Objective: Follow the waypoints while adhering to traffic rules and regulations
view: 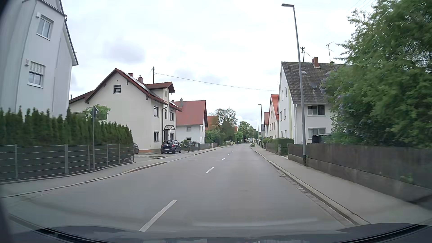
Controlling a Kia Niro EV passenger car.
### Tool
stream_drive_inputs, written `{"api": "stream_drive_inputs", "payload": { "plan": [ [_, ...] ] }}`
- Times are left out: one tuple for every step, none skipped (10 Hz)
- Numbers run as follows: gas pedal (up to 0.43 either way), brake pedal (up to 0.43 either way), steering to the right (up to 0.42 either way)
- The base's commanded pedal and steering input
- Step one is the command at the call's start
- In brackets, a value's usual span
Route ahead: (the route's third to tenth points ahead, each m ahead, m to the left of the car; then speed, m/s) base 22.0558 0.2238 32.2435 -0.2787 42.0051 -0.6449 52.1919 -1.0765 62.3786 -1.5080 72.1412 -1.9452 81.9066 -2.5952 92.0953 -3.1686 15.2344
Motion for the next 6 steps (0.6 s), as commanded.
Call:
{"api": "stream_drive_inputs", "payload": {
  "plan": [
    [0.169, 0.012, 0.015],
    [0.169, 0.006, 0.015],
    [0.169, 0.012, 0.013],
    [0.169, 0.006, 0.011],
    [0.169, 0.006, 0.01],
    [0.169, 0.006, 0.01]
  ]
}}
